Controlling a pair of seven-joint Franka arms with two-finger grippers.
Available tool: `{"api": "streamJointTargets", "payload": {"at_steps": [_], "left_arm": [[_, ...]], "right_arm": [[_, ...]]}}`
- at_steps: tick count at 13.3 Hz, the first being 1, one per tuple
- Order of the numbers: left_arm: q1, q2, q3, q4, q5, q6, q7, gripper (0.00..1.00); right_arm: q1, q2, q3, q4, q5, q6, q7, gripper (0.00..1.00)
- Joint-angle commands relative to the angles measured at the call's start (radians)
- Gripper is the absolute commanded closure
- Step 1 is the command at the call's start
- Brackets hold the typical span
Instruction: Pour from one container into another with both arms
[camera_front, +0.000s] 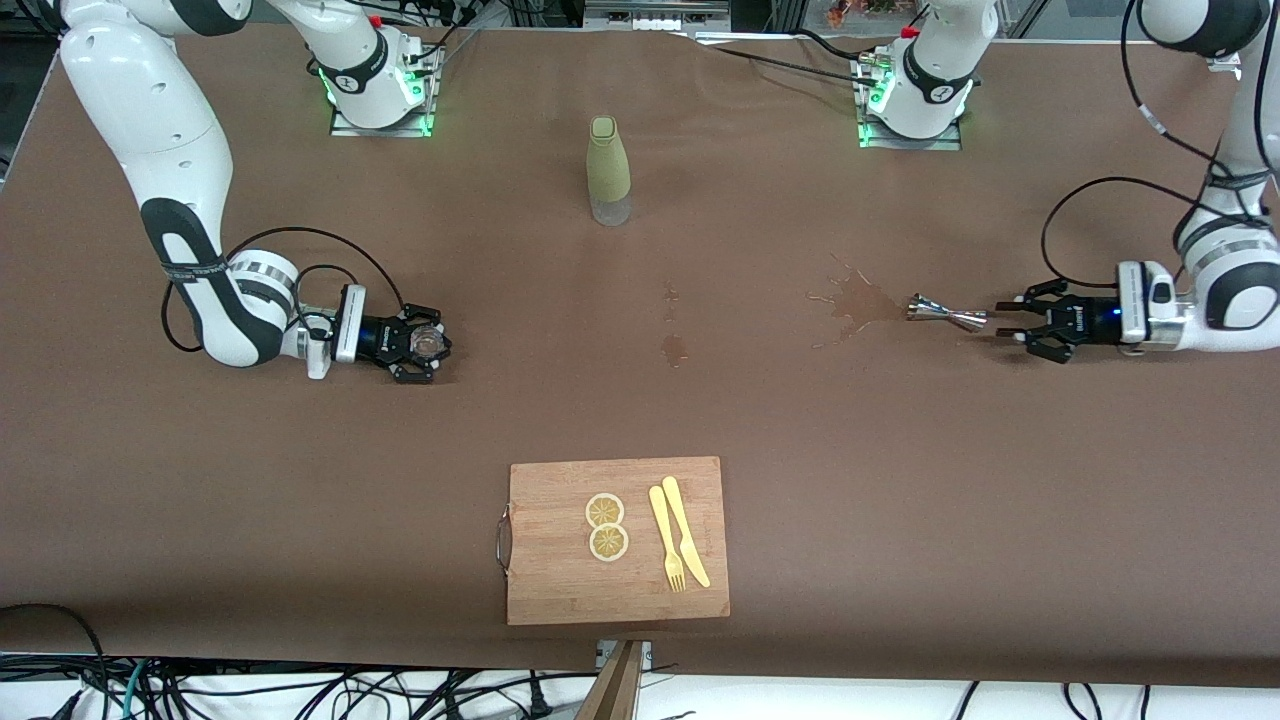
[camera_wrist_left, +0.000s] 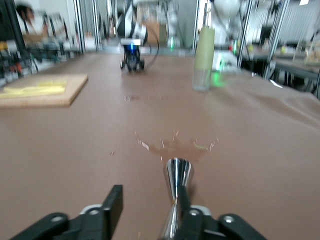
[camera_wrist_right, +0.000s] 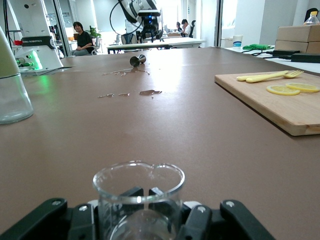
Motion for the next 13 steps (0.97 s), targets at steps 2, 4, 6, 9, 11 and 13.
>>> {"api": "streamJointTargets", "payload": {"at_steps": [2, 4, 6, 9, 11, 13], "left_arm": [[-0.006, -0.268, 0.008, -0.117, 0.153, 0.117, -0.284, 0.0], [-0.006, -0.385, 0.004, -0.177, 0.219, 0.168, -0.424, 0.0], [-0.008, -0.459, 0.0, -0.197, 0.273, 0.173, -0.549, 0.0], [-0.009, -0.615, -0.064, -0.194, 0.417, 0.173, -0.916, 0.0], [-0.021, -0.707, -0.126, -0.185, 0.503, 0.171, -1.226, 0.0], [-0.043, -0.767, -0.187, -0.168, 0.572, 0.168, -1.54, 0.0]], "right_arm": [[0.004, 0.009, -0.002, 0.006, 0.025, -0.01, -0.019, 0.85], [0.004, 0.009, -0.004, 0.005, 0.026, -0.01, -0.019, 0.7], [0.002, 0.01, -0.004, 0.003, 0.026, -0.01, -0.019, 0.52], [-0.003, 0.01, -0.007, -0.001, 0.026, -0.012, -0.019, 0.29], [-0.006, 0.01, -0.008, -0.003, 0.026, -0.012, -0.019, 0.14], [-0.009, 0.009, -0.011, -0.009, 0.026, -0.012, -0.026, 0.01]]}}
